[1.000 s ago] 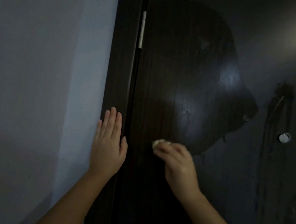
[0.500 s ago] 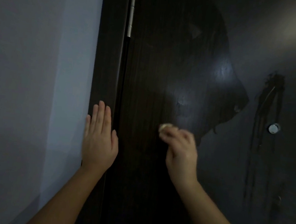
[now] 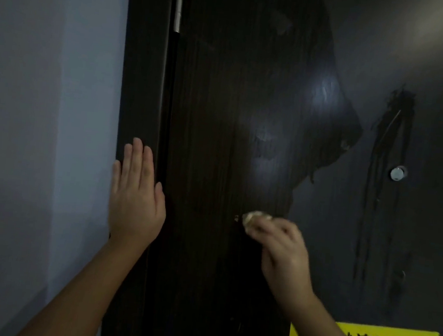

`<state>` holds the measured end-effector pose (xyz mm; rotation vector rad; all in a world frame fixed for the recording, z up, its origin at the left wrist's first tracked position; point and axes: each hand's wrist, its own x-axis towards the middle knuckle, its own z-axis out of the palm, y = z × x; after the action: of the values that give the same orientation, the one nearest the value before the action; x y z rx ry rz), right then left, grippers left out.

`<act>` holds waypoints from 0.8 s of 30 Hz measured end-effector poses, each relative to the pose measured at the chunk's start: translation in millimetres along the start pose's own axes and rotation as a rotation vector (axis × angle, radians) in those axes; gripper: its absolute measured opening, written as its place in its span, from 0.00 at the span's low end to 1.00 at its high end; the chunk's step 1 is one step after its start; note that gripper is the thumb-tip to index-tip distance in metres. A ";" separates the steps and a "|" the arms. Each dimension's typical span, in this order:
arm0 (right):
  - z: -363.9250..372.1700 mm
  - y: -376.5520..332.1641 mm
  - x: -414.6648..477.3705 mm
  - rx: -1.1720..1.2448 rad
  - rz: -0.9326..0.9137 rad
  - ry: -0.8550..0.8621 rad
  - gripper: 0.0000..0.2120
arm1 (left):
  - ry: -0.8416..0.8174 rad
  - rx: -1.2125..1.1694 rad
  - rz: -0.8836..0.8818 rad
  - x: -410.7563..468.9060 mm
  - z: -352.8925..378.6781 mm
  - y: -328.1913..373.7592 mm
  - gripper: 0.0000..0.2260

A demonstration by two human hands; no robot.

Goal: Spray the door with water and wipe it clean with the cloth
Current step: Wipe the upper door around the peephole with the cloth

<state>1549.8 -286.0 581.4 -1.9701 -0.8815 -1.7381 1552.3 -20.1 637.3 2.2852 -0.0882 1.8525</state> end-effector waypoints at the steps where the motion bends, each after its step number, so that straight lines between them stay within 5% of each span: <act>1: 0.0 3.6 10.5 0.004 0.067 0.061 0.15 | 0.006 0.003 -0.003 0.0 0.6 1.1 0.28; 3: 8.6 -8.7 24.9 0.027 0.174 0.112 0.15 | 0.006 -0.001 -0.002 -0.3 0.5 2.2 0.29; 7: 16.7 -21.8 -24.6 0.016 -0.002 -0.066 0.14 | -0.002 -0.011 0.007 -0.8 -0.6 0.1 0.29; 12: 9.2 -8.5 27.0 0.028 0.163 0.121 0.16 | 0.010 -0.003 -0.003 -1.1 1.6 2.1 0.29; 24: 21.6 -28.8 40.3 0.025 0.133 0.037 0.14 | 0.017 -0.013 0.008 0.0 1.3 0.8 0.29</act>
<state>1548.6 -242.4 613.4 -1.9279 -0.7379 -1.6750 1553.4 -21.2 637.1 2.2635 -0.1068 1.8700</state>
